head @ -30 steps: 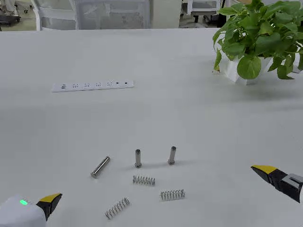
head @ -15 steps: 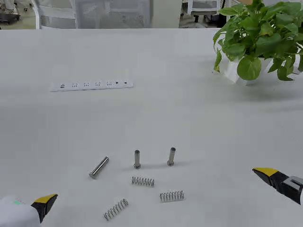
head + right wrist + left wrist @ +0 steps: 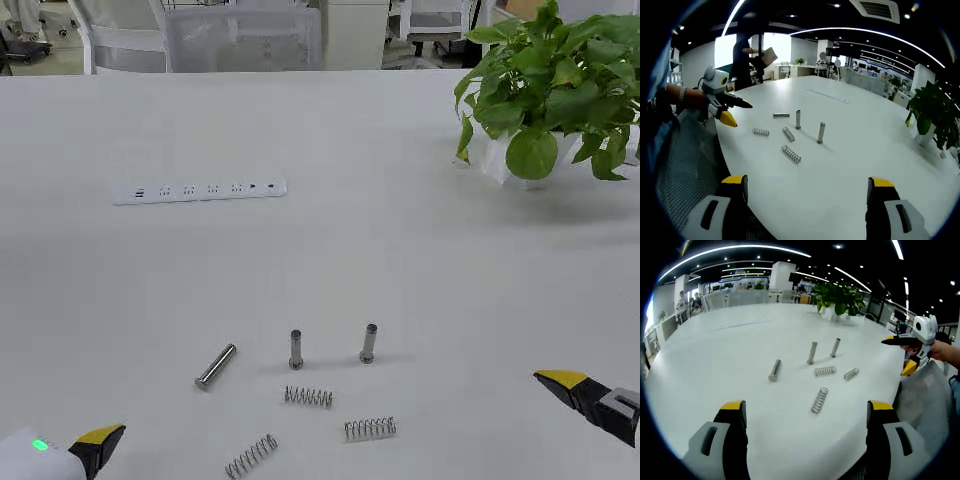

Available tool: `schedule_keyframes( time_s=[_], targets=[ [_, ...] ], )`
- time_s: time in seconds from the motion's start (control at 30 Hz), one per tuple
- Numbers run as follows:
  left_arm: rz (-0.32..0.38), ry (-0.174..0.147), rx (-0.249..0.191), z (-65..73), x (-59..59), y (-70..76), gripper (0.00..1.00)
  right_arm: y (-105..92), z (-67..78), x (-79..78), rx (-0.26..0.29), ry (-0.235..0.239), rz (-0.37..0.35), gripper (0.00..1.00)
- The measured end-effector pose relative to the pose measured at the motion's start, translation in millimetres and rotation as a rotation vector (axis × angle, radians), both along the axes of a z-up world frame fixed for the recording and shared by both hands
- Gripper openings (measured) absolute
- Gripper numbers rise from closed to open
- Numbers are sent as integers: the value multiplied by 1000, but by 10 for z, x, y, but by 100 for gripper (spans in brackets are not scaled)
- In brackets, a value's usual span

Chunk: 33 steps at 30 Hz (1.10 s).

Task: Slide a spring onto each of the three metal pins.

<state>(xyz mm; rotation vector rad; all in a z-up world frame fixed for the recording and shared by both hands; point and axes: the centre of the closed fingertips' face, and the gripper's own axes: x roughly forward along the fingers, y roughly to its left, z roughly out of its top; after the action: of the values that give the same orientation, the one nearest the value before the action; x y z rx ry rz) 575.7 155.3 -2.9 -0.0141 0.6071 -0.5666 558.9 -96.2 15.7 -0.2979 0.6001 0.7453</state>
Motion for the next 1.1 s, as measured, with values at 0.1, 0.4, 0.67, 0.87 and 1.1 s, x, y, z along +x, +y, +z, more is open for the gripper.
schedule_keyframes(
  time_s=[0.1, 0.4, 0.67, 0.87, 1.1],
  targets=[
    [3, -1, -2, 7, 7, -6, 99, 4, -6, 7, -8, 0, 4, 99],
    [4, -4, -10, 11, 41, -25, 99, 10, 1, 27, -10, -1, 13, 99],
    [-22, -16, 26, 44, 175, 10, 99, 34, -6, 15, -8, -2, 16, 99],
    [-58, -5, 68, 50, 288, 62, 99, 69, -10, 15, 0, -4, 16, 99],
    [-83, 29, 81, -7, 407, 85, 99, 161, 29, 56, 2, -17, 29, 99]
  ],
)
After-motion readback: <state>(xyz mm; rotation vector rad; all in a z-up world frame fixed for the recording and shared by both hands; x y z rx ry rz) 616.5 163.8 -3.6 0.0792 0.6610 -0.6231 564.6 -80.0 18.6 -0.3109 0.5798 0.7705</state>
